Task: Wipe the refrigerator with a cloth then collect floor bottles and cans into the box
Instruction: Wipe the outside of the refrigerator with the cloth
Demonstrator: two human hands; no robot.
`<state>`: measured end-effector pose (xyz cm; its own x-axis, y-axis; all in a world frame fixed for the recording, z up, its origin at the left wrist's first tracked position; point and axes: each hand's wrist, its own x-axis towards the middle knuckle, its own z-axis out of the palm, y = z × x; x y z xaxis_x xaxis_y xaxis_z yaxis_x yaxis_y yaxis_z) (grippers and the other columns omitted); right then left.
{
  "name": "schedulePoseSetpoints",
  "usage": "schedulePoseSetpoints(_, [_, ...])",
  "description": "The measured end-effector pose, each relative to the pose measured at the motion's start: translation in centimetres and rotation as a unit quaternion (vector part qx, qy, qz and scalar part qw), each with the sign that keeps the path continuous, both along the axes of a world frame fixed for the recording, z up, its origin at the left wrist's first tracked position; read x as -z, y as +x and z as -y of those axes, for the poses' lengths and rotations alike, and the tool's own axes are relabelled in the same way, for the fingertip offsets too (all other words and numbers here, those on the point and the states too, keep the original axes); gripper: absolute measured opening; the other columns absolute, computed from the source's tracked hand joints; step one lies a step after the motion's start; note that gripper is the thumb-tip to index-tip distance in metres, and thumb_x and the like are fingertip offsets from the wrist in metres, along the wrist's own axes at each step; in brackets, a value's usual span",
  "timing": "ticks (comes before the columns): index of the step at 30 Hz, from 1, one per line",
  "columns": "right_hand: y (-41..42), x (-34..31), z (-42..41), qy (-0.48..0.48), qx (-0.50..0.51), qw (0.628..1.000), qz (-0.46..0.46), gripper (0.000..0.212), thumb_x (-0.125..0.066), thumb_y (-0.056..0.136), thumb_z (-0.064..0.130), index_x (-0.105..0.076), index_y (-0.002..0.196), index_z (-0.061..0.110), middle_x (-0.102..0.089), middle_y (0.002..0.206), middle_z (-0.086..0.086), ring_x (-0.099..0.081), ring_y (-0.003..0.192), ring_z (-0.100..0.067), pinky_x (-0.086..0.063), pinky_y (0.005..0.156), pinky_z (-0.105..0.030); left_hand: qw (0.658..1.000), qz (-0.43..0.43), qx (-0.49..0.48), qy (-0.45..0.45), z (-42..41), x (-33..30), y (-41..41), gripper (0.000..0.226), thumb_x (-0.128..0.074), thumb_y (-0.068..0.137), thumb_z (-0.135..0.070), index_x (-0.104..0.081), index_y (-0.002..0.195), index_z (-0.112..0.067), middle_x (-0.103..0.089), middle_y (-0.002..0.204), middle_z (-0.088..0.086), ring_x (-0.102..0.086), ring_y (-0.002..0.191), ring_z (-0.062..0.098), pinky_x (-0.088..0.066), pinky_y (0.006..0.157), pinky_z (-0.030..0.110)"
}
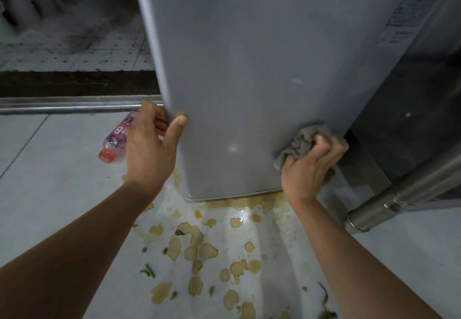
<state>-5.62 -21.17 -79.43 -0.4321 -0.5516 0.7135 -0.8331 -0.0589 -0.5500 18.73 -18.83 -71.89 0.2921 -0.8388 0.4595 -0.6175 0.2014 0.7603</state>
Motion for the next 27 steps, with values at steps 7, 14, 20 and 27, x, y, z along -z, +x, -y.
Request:
schedulePoseSetpoints(7, [-2.1, 2.1, -0.6, 0.219, 0.004, 0.951, 0.217, 0.045, -0.053, 0.073, -0.015, -0.034, 0.113, -0.008, -0.031, 0.125, -0.03, -0.035, 0.117, -0.044, -0.03, 0.096, -0.035, 1.0, 0.003, 0.003, 0.008, -0.2, -0.2, 0.0, 0.037, -0.047, 0.085, -0.055, -0.046, 0.09, -0.018, -0.055, 0.082, -0.006, -0.049, 0.068, 0.0, -0.039, 0.058, 0.016])
schedulePoseSetpoints(14, [-3.6, -6.3, 2.8, -0.128, -0.045, 0.945, 0.297, 0.056, -0.035, 0.065, -0.004, -0.036, 0.121, -0.013, -0.039, 0.123, -0.021, -0.04, 0.115, -0.028, -0.025, 0.101, -0.012, 0.999, 0.026, -0.017, 0.038, -0.6, 2.5, -0.4, 0.038, -0.052, 0.082, -0.055, -0.047, 0.101, -0.023, -0.06, 0.096, -0.003, -0.06, 0.083, 0.014, -0.056, 0.07, 0.038])
schedulePoseSetpoints(20, [-4.5, -2.2, 3.7, -0.078, -0.06, 0.928, 0.36, 0.067, -0.029, 0.077, 0.004, -0.024, 0.143, -0.004, -0.041, 0.141, -0.022, -0.045, 0.118, -0.017, -0.029, 0.092, 0.001, 0.995, 0.091, -0.038, 0.029, 0.0, 3.2, 0.0, 0.047, -0.053, 0.081, -0.057, -0.05, 0.097, -0.013, -0.059, 0.085, 0.002, -0.059, 0.073, 0.022, -0.056, 0.065, 0.044])
schedulePoseSetpoints(27, [-5.7, 5.7, 2.8, 0.133, -0.054, 0.897, 0.419, 0.056, -0.026, 0.095, -0.006, -0.009, 0.148, -0.005, -0.026, 0.15, -0.026, -0.035, 0.136, -0.032, -0.029, 0.108, -0.026, 0.995, 0.085, -0.045, 0.012, -0.2, 3.6, -0.5, 0.039, -0.055, 0.085, -0.048, -0.048, 0.096, -0.011, -0.053, 0.083, 0.0, -0.052, 0.069, 0.017, -0.039, 0.054, 0.017])
